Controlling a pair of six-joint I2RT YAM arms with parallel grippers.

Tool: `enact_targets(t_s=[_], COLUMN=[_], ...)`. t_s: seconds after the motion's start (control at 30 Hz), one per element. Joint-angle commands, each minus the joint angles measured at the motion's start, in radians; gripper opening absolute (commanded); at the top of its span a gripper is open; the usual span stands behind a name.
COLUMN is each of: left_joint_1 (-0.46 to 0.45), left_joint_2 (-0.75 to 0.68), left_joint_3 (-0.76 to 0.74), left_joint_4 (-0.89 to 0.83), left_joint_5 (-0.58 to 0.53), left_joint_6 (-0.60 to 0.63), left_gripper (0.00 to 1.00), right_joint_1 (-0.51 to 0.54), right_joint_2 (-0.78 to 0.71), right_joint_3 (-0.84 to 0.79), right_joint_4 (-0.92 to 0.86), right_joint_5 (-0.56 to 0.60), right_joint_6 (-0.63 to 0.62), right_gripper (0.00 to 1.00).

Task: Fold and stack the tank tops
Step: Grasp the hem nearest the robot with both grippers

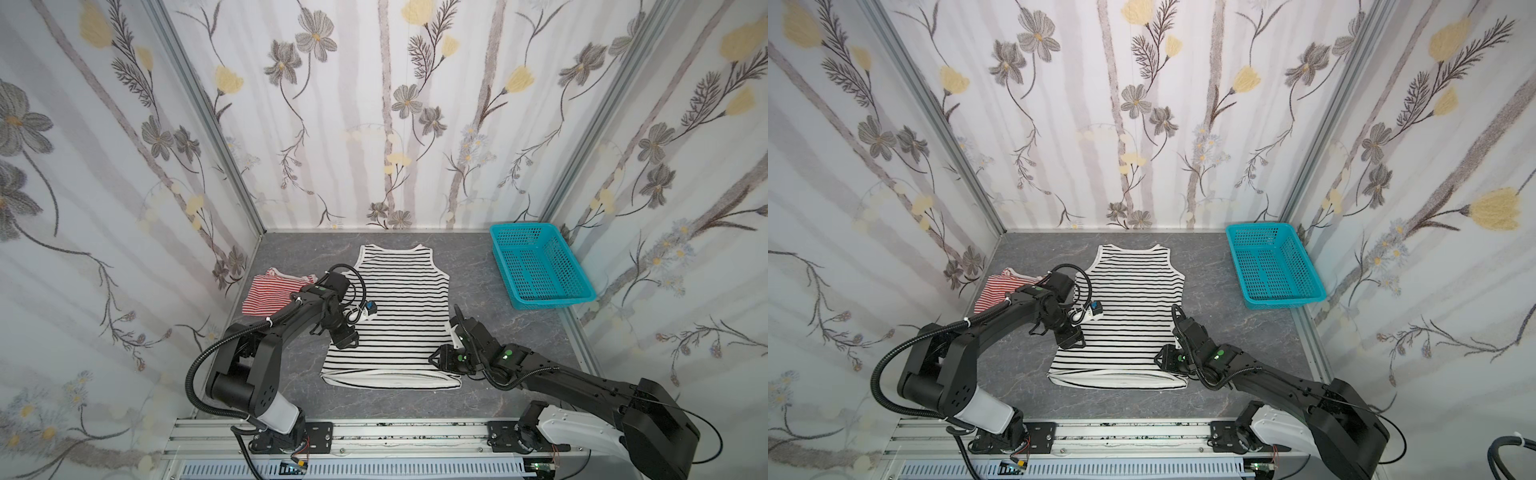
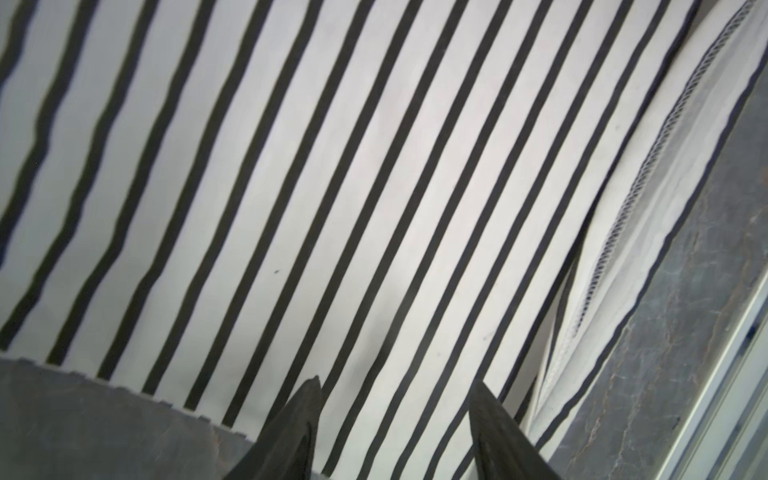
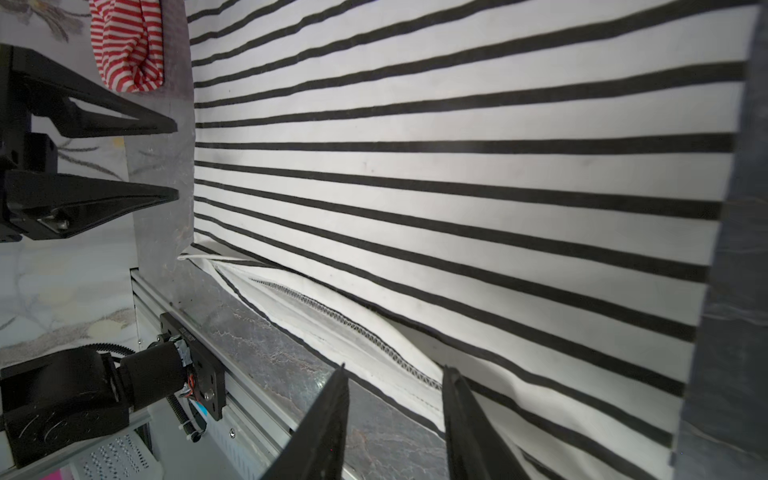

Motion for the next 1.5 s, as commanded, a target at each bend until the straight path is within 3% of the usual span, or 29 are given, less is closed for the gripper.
enact_targets(t_s=[0.0, 1.07, 1.47], left_joint_1=[-0.050, -0.218, -0.236], left_joint_2=[0.020, 0.070, 0.100], left_joint_3=[0.003, -0.104, -0.098], left_joint_4=[-0.021, -0.065, -0.066], left_joint_5=[0.060, 0.181, 0.182], left_joint_6=[-0.033, -0.059, -0.070], left_gripper=[0.59, 0.62, 0.63], right_joint_1=[0.030, 0.070, 0.117], right_joint_2=[0.031, 0.079, -0.008], right_joint_3=[0.010, -0.023, -0.090], right_joint_4=[0.059, 0.018, 0.034], right_joint_5=[0.001, 0.135, 0.051], right_joint_6=[0.000, -0.076, -0.055], right_gripper=[0.41, 0.46, 0.46])
